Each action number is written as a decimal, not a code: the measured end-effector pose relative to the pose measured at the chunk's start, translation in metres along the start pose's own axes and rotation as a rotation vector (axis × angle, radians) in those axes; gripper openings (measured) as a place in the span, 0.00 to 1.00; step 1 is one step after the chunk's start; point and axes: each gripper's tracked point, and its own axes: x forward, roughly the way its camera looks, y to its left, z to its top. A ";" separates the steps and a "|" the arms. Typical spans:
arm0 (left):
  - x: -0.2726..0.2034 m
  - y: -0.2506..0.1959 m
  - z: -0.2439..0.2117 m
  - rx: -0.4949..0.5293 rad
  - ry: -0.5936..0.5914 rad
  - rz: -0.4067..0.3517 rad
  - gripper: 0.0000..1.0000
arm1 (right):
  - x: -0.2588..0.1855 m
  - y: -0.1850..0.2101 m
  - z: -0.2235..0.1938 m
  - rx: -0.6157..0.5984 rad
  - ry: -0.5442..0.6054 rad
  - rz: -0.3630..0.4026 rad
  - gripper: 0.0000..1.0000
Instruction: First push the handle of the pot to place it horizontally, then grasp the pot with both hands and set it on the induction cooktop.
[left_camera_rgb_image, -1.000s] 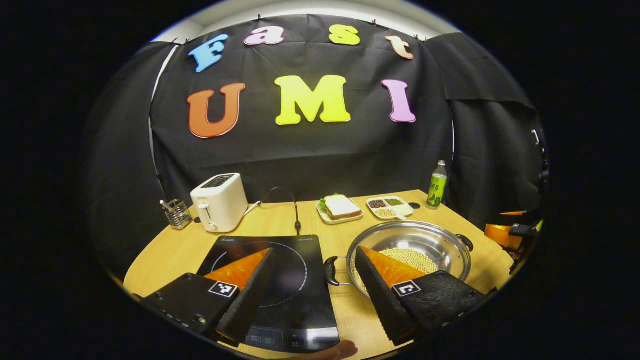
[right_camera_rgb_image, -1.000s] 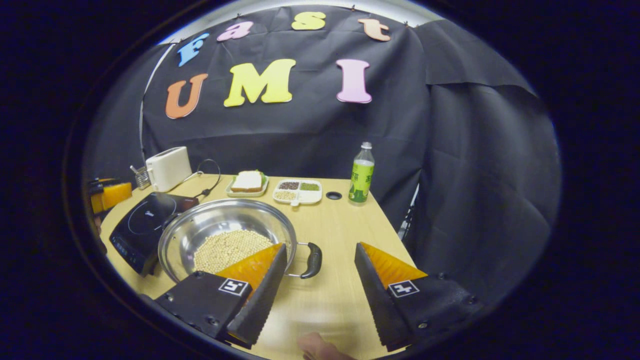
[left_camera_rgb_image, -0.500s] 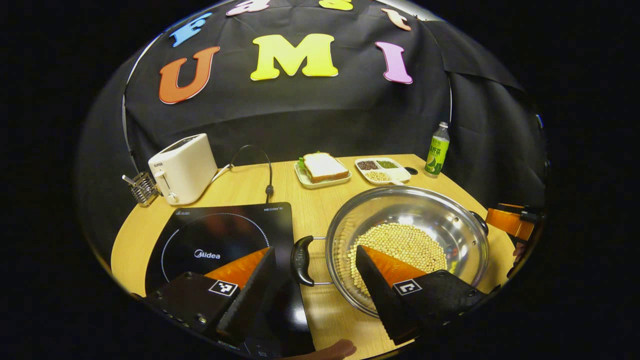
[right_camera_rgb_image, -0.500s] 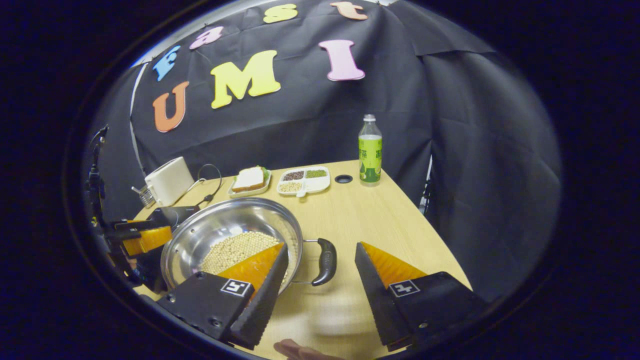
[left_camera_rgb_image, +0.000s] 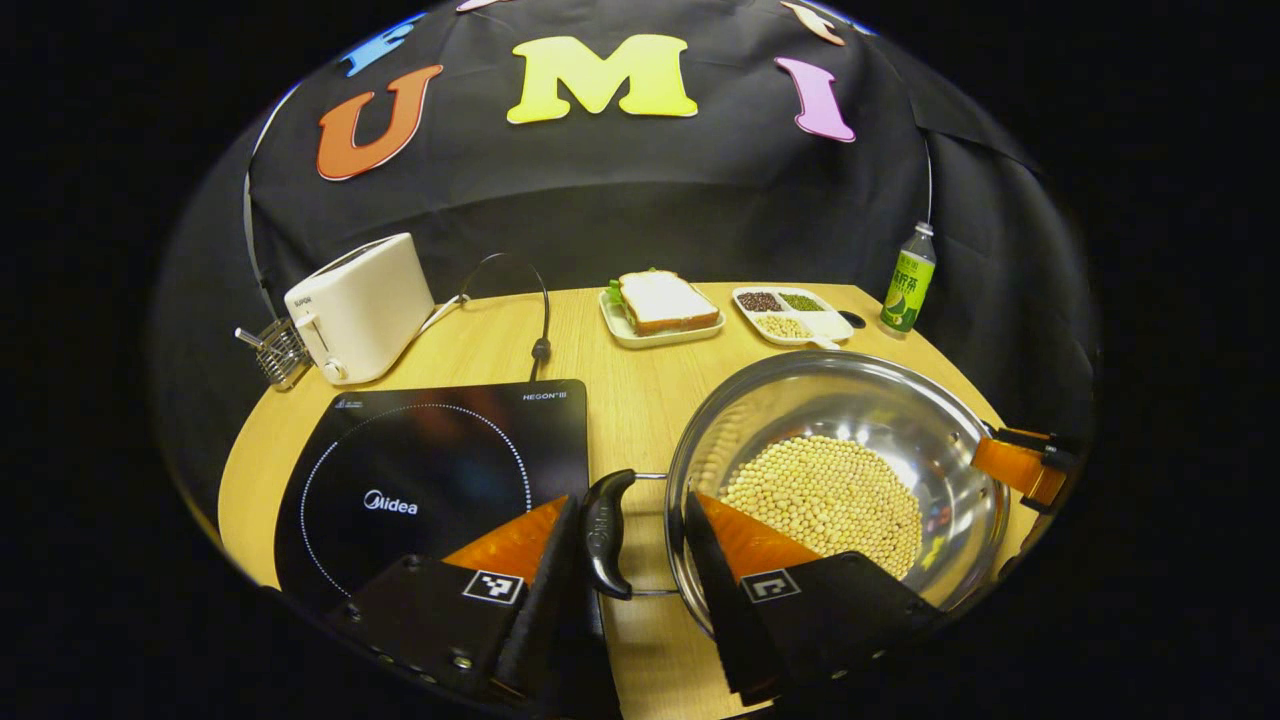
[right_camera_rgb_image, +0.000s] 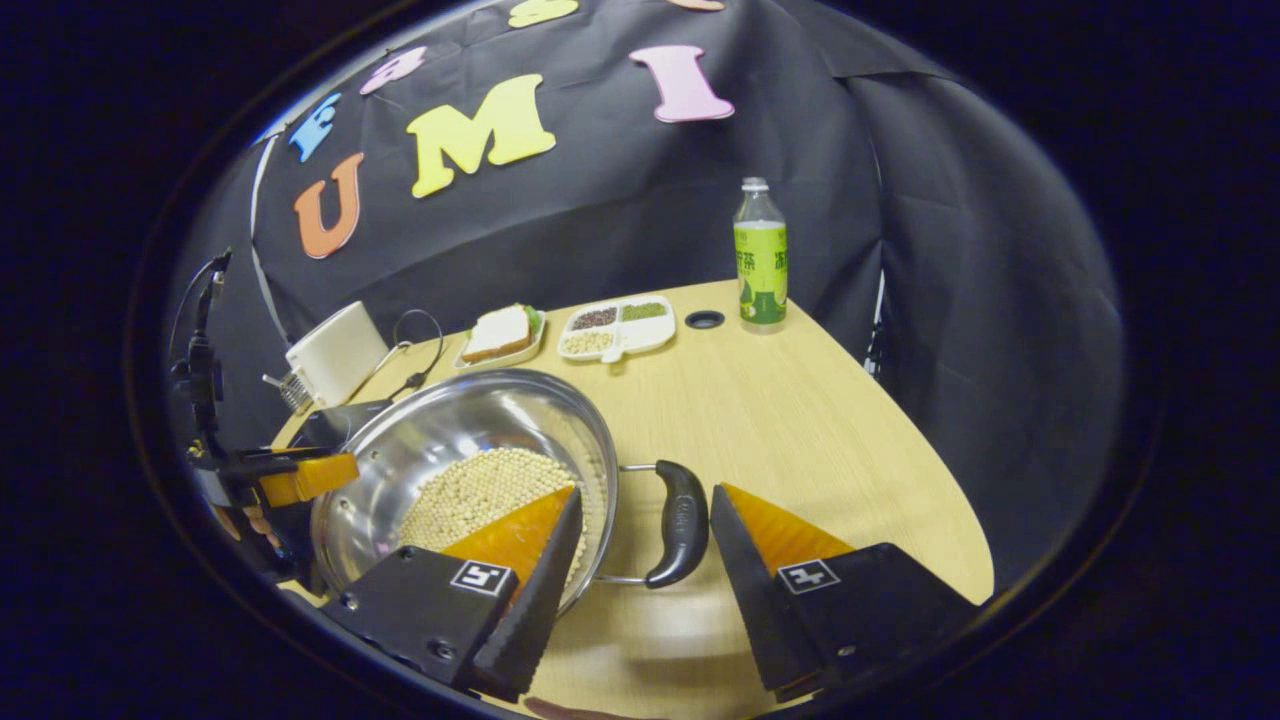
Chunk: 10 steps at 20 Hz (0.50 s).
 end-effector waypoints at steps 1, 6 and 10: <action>0.000 0.001 0.002 0.003 0.000 -0.004 0.65 | 0.003 -0.003 -0.002 0.007 0.004 -0.008 0.77; 0.002 0.000 0.001 0.006 0.019 -0.027 0.62 | 0.009 -0.004 -0.001 0.013 0.007 -0.032 0.68; 0.005 -0.001 -0.004 -0.020 0.063 -0.053 0.62 | 0.012 -0.006 -0.002 -0.021 0.053 -0.070 0.67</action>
